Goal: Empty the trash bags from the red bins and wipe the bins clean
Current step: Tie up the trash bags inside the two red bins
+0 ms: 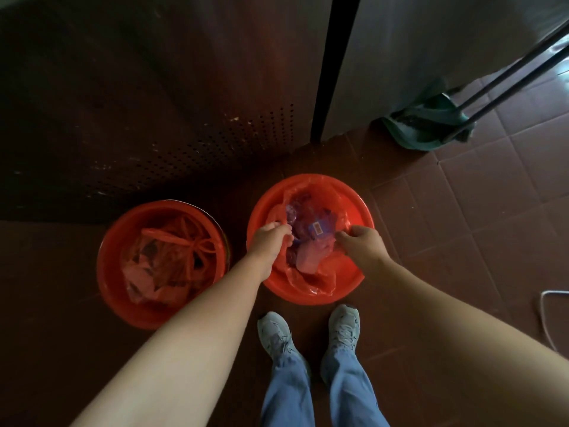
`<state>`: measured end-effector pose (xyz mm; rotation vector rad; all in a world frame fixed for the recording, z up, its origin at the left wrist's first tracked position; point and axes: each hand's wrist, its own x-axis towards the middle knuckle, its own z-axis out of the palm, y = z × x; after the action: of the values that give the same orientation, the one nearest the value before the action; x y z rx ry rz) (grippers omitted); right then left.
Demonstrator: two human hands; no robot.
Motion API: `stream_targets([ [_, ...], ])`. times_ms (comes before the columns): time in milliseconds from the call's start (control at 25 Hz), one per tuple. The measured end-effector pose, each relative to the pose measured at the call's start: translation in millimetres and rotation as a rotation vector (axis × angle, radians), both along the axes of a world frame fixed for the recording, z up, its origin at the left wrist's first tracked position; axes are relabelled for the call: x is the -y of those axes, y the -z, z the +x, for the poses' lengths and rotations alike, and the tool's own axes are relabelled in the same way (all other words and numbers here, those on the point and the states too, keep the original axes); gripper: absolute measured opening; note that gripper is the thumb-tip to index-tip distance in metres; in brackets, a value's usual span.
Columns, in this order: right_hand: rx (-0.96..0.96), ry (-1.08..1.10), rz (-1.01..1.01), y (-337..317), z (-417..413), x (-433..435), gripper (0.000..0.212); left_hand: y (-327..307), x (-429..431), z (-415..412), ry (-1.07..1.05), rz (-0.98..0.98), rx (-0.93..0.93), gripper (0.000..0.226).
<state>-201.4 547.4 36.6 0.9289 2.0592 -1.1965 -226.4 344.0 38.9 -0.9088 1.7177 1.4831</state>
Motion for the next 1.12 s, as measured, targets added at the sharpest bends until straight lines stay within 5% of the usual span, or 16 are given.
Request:
stream_targets([
  [200, 0.025, 0.076, -0.253, -39, -18, 8, 0.02, -48, -2, -7, 0.149, -0.051, -0.055, 0.029],
  [320, -0.019, -0.111, -0.328, -56, -21, 17, 0.036, -61, -2, -3, 0.259, -0.093, -0.097, 0.026],
  [680, -0.313, -0.73, -0.076, -61, -25, 32, 0.041, -72, 8, -3, 0.197, 0.244, 0.055, 0.006],
  [840, -0.202, -0.821, -0.102, -59, -28, 32, 0.04, -75, 21, -5, 0.208, 0.368, 0.133, 0.01],
  [1000, -0.185, -0.812, -0.148, -57, -31, 40, 0.046, -71, 11, -5, 0.208, 0.302, 0.111, 0.042],
  [1120, -0.133, -0.798, -0.13, -55, -31, 41, 0.038, -66, 8, -7, 0.231, 0.246, 0.106, 0.015],
])
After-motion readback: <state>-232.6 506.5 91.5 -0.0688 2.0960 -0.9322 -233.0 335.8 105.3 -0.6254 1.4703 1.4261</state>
